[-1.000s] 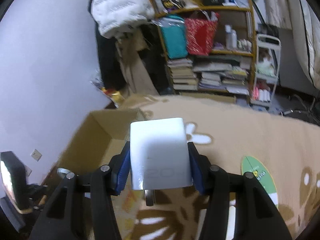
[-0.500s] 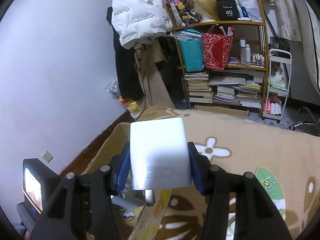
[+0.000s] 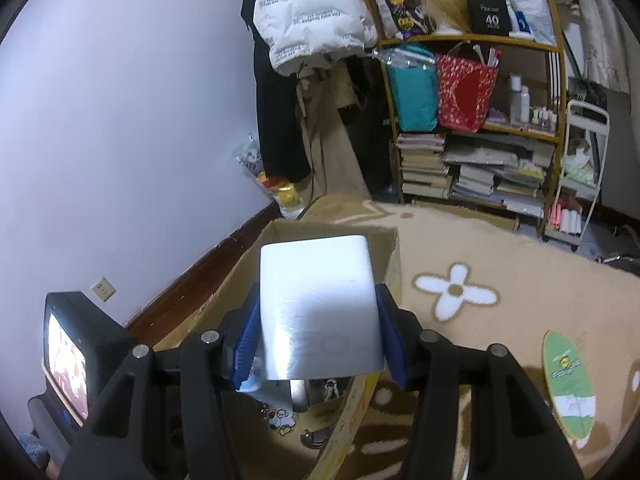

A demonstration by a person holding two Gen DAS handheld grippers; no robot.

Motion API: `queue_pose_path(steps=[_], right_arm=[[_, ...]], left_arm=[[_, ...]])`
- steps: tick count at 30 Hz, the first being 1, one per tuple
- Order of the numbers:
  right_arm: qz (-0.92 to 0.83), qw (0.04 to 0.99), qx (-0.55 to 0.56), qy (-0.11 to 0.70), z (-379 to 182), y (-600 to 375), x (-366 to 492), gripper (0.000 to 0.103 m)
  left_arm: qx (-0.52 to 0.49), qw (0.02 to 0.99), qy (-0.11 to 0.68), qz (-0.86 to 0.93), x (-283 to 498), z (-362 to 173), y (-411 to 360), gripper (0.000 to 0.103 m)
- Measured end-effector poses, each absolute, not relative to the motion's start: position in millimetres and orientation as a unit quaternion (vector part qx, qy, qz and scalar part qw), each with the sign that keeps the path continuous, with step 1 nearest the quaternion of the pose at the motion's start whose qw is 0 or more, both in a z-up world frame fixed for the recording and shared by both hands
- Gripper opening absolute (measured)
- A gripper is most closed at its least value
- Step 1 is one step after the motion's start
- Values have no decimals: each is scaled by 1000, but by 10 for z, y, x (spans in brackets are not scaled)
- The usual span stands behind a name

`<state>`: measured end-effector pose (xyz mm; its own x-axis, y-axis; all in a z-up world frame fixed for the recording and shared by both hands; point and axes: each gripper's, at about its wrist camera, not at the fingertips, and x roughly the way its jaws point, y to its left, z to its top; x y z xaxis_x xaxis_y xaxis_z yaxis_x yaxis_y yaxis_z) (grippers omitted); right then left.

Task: Organize rigid objects
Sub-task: 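Lift the white square pad with the right gripper and drop it into the box, then return the right gripper to the rug and close on another white square pad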

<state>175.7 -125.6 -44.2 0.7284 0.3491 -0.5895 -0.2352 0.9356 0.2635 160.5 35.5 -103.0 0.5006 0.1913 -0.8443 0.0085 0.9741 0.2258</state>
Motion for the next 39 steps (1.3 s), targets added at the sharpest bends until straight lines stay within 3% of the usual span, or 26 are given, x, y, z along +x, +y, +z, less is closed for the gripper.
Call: queue_pose_path(steps=[24, 30, 34, 36, 39], right_arm=[[146, 924, 82, 342, -520, -1313, 1785, 56], [128, 927, 92, 341, -482, -1419, 1765, 88], [111, 927, 91, 347, -459, -1535, 1743, 95], [98, 928, 99, 346, -451, -1637, 1718, 103], [82, 926, 113, 350, -454, -1792, 1691, 103]], left_arm=[[96, 862, 494, 56, 1575, -1036, 385, 23], [96, 863, 494, 54, 1563, -1035, 388, 23], [98, 862, 494, 55, 1565, -1041, 377, 23], [99, 862, 494, 55, 1569, -1037, 385, 23], [98, 862, 494, 54, 1579, -1039, 394, 23]])
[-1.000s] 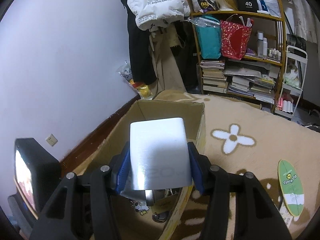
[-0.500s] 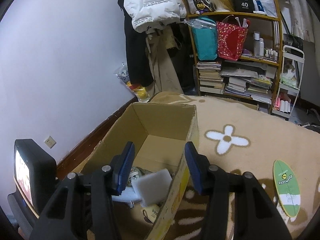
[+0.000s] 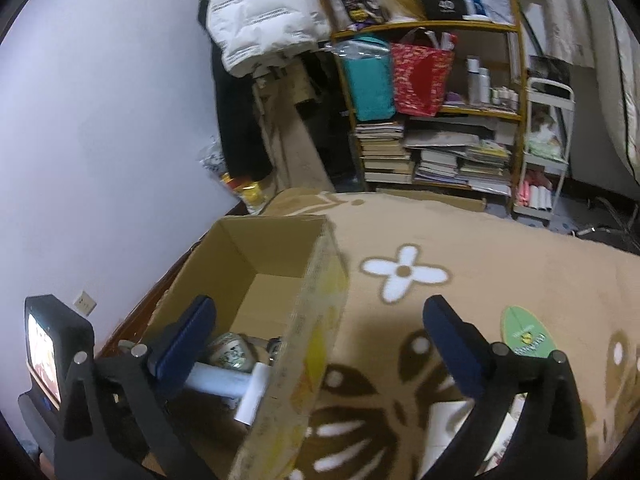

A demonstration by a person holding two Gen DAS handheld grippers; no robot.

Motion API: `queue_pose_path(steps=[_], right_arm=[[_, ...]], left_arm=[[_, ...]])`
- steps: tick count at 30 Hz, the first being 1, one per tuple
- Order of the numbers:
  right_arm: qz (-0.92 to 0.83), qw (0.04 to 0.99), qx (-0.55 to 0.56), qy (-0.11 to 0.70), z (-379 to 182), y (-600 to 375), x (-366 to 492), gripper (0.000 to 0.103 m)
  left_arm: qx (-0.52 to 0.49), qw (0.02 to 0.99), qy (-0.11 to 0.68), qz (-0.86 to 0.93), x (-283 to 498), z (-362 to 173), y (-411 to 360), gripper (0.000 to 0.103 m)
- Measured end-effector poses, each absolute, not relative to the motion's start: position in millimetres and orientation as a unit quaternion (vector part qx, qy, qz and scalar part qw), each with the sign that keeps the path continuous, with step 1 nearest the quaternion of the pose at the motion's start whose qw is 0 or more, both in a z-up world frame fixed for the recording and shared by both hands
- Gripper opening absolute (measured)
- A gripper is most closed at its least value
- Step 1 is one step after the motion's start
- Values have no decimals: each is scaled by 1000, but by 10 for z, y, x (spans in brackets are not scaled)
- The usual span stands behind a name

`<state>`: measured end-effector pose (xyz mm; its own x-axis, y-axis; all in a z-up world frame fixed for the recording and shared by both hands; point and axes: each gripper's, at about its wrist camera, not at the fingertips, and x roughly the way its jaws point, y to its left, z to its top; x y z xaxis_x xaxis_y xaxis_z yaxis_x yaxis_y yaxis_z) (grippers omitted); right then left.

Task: Organize rigid objects
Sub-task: 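Return the right gripper to the rug and close on another white square pad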

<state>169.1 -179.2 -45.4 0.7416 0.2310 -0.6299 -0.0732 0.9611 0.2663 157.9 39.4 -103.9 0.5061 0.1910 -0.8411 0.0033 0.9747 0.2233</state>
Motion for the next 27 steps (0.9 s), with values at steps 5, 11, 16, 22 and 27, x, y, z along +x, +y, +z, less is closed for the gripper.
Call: queue_pose_path(steps=[5, 11, 16, 22, 27], right_arm=[[55, 922, 141, 357, -521, -2086, 1617, 103], [13, 912, 160, 378, -699, -2412, 1539, 103], [-25, 912, 112, 394, -821, -2471, 1540, 103], [-31, 897, 106, 429, -1135, -2555, 1564, 103], [-29, 884, 120, 451, -1281, -2597, 1566, 103]], left_arm=[[99, 862, 494, 56, 1579, -1039, 388, 23], [98, 862, 494, 56, 1583, -1037, 391, 23], [99, 862, 494, 55, 1581, -1031, 388, 23], [98, 862, 495, 54, 1585, -1030, 396, 23], [98, 862, 495, 55, 1585, -1030, 395, 23]])
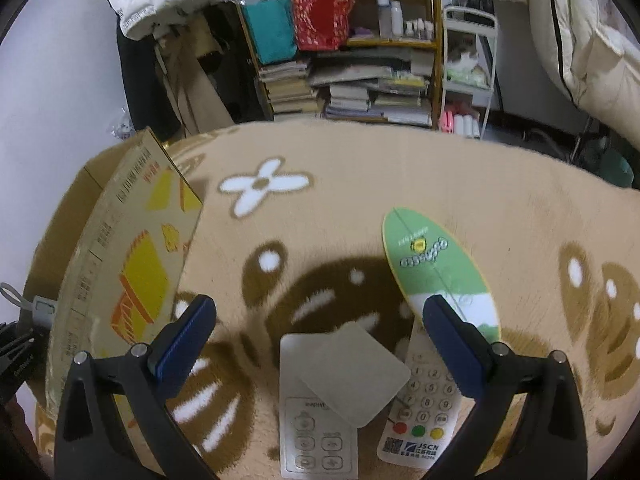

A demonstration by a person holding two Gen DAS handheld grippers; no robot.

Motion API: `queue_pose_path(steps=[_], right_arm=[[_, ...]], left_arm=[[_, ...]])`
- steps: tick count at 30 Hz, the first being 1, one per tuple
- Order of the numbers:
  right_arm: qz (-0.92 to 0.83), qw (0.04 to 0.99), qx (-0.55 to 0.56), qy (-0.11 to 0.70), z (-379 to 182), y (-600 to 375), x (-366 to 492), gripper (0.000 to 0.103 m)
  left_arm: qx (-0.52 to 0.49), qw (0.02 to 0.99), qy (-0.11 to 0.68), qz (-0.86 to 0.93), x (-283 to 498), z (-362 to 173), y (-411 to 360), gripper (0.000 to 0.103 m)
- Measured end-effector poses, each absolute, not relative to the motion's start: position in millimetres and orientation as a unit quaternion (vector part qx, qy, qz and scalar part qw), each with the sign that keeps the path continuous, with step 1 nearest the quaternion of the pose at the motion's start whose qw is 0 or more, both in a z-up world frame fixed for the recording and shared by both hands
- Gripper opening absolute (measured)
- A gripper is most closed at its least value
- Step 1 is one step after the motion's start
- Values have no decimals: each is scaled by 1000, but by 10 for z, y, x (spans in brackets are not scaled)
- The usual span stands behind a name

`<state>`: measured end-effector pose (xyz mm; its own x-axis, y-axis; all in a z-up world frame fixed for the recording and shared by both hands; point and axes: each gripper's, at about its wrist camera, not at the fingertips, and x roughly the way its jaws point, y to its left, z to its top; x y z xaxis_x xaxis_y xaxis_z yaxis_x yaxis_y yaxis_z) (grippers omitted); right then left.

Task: Organize rigid objects
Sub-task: 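Return the right gripper to the rug and close on another white square pad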

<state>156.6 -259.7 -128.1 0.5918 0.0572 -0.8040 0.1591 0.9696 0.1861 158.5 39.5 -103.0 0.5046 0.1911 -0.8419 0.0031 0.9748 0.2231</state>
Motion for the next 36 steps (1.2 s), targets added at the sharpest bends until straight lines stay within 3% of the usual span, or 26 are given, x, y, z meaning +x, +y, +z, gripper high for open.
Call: queue_pose_path(steps=[4, 9, 22, 26, 36], right_arm=[[-27, 874, 125, 469, -1367, -2617, 1557, 100], [-34, 861, 110, 495, -1481, -2597, 1552, 86], [-48, 857, 113, 500, -1541, -2592, 1478, 83], [-62, 856, 104, 502, -1541, -2592, 1446, 67], [-72, 866, 96, 485, -1462, -2538, 1450, 67]], left_arm=[[98, 862, 495, 54, 1586, -1030, 395, 23], [98, 862, 495, 55, 1587, -1029, 395, 23], [98, 862, 495, 55, 1589, -1027, 398, 23], [100, 862, 495, 55, 1583, -1029, 399, 23], [102, 861, 495, 55, 1574, -1031, 400, 23]])
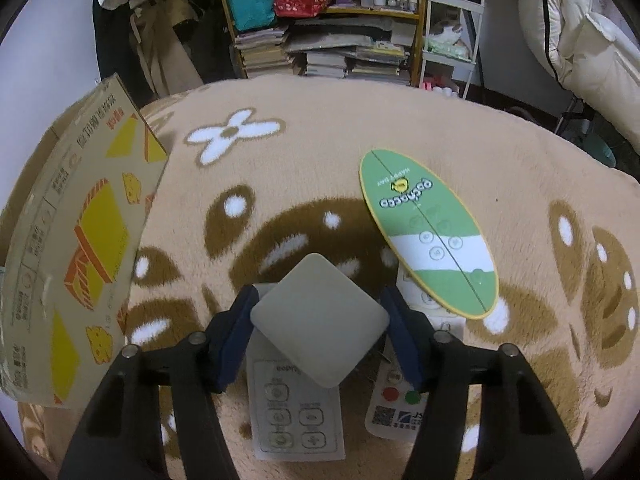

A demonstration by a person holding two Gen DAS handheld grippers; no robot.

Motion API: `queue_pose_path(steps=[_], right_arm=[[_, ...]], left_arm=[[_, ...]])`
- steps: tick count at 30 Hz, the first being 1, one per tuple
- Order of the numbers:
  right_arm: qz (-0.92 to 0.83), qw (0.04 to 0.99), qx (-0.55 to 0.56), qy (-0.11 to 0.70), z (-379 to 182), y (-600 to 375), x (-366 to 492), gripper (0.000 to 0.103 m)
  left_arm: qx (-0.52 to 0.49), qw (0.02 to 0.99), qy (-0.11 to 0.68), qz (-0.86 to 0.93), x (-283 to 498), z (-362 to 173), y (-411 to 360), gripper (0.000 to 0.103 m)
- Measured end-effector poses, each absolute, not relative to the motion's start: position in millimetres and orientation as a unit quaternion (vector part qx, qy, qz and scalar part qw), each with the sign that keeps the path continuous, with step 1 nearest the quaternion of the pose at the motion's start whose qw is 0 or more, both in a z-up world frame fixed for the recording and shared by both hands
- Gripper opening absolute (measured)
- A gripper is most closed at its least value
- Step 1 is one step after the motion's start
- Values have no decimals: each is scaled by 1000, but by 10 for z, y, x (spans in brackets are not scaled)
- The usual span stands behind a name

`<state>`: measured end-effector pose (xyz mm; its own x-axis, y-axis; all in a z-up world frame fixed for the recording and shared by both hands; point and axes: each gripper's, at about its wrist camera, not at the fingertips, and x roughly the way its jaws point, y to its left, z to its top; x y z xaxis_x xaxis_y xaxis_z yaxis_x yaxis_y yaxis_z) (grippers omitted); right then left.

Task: Organize rigid objects
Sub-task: 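Return the right gripper to the rug and close on another white square pad, then carry the white pad over the box with the right gripper and release it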

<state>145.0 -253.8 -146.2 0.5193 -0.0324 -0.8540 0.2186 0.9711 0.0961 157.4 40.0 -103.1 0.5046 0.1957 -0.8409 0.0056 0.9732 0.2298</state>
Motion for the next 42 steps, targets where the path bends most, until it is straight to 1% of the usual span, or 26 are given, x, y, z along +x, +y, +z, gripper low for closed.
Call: queue_pose_path(steps=[12, 18, 27, 31, 37, 42], right_arm=[[-49, 884, 69, 461, -1253, -2286, 1510, 67], [-30, 901, 61, 428, -1022, -2059, 1491, 67], [15, 932, 36, 360, -534, -1698, 1350, 66], [36, 943, 42, 329, -337, -1585, 1283, 66], [67, 952, 42, 297, -192, -1454, 1215, 66], [91, 951, 53, 290, -197, -1371, 1192, 66]], left_arm=[[105, 861, 494, 56, 1569, -1023, 400, 23], [105, 861, 494, 56, 1571, -1022, 391, 23], [106, 861, 494, 56, 1573, -1024, 390, 23], [106, 861, 494, 56, 1575, -1025, 383, 23], [107, 861, 494, 56, 1575, -1024, 386, 23], [107, 861, 494, 56, 1576, -1024, 382, 23]])
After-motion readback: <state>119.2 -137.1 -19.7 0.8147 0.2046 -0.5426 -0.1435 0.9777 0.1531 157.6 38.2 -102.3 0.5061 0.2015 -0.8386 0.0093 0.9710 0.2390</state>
